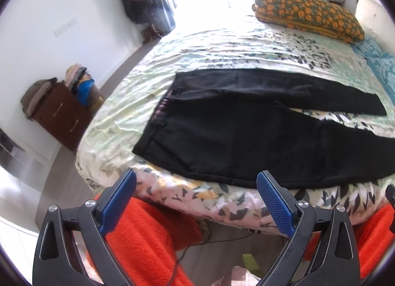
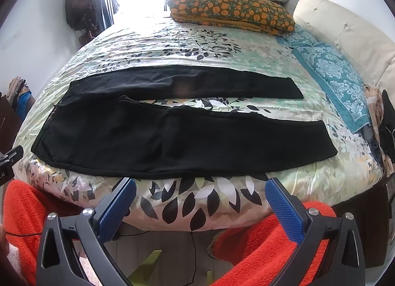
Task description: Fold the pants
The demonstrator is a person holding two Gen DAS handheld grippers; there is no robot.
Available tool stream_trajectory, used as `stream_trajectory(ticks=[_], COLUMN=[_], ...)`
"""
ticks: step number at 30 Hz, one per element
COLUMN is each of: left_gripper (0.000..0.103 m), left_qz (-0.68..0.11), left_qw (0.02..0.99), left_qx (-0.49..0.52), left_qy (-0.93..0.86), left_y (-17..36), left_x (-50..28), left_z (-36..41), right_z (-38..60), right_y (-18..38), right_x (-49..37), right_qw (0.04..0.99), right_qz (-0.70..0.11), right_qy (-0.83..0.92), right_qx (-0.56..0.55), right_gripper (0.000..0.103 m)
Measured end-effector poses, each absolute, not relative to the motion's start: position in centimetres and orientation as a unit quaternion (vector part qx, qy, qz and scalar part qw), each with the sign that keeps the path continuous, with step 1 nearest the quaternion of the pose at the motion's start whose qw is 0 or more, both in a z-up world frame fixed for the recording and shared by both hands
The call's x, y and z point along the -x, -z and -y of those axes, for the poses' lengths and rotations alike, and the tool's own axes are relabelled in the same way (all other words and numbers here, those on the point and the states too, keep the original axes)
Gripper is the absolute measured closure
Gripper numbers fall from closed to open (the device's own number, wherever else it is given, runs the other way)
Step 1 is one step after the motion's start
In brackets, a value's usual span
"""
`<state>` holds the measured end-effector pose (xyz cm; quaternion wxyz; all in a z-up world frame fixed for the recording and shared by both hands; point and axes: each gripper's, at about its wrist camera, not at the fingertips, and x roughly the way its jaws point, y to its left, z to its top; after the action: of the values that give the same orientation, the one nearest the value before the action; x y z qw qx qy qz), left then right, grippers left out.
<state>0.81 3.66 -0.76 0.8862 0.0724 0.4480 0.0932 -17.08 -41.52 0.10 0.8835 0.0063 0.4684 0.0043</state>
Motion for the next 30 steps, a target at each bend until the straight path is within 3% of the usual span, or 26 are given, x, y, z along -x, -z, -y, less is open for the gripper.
stream_trajectory(ticks=[23, 30], left_gripper=[0.004, 0.004], left_qz=[-0.355, -0.352], left_qw=[0.91, 0.91], left_qx=[0.011, 0.01], left_qy=[-0.213, -0.219], left_y=[-7.7, -8.1], left_x=[-2.6, -2.8], left_z=[-14.0, -14.4], right_z=[41.1, 40.7], right_y=[-0.5, -0.4], right_x=[17.5, 17.4], right_qw=[0.888, 0.889], right_qz=[-0.459, -0.458], right_qy=[-0.013, -0.021], right_qx=[-0.007, -0.004], right_gripper=[0.0, 0.0])
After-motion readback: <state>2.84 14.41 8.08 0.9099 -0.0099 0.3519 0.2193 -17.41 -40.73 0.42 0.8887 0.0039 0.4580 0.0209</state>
